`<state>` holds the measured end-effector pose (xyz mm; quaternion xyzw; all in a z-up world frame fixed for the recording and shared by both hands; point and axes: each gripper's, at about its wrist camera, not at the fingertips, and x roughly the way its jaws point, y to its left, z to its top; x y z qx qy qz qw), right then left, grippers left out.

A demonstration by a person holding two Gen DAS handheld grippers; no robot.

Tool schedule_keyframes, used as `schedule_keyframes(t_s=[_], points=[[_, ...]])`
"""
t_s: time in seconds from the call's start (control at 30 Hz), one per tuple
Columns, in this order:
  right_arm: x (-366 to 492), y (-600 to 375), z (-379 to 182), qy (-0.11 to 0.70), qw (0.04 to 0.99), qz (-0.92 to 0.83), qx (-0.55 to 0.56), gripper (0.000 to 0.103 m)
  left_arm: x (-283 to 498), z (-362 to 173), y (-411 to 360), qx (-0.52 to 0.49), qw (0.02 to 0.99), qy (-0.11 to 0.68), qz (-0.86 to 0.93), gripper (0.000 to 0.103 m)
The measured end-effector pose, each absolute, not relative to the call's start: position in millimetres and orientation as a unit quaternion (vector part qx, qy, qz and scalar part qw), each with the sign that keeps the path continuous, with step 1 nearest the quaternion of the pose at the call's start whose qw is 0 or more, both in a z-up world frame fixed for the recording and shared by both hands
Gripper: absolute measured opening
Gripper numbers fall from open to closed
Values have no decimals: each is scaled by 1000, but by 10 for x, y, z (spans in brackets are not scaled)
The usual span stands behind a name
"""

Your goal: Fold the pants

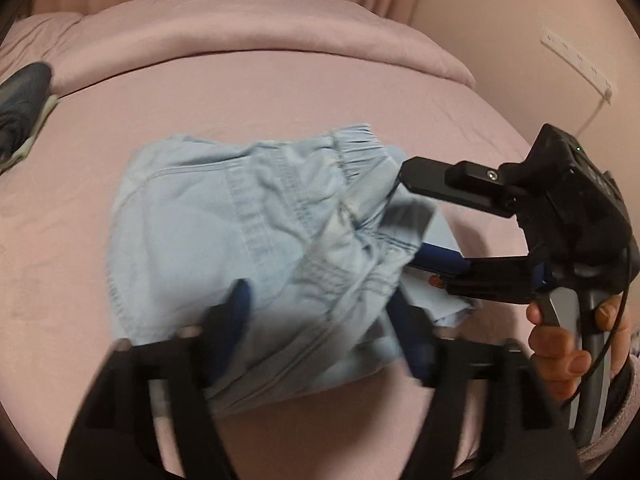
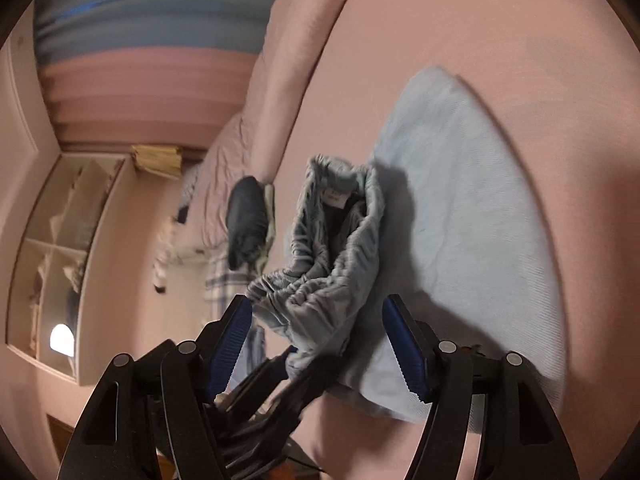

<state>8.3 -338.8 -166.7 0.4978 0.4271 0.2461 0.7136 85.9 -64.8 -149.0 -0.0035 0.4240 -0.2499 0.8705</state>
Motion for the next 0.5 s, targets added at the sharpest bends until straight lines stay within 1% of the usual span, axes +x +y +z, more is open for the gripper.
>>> schedule_keyframes(t_s=[0.27,0.33,0.4,0.5], points=[[235,-3341,-1613,442,704,247,498,71,618,-1407,-259,-40,878,414,-235,75],[281,-3310,-1579,444,705,246,495,72,533,-1371,-58,-69,882,409,-224,73],[306,-3284,-1545,451,708,241,487,77,511,-1343,147,-102,884,403,-212,73],[301,-3311,-1555,463,712,234,474,77,542,-1334,395,-132,892,397,-172,73]])
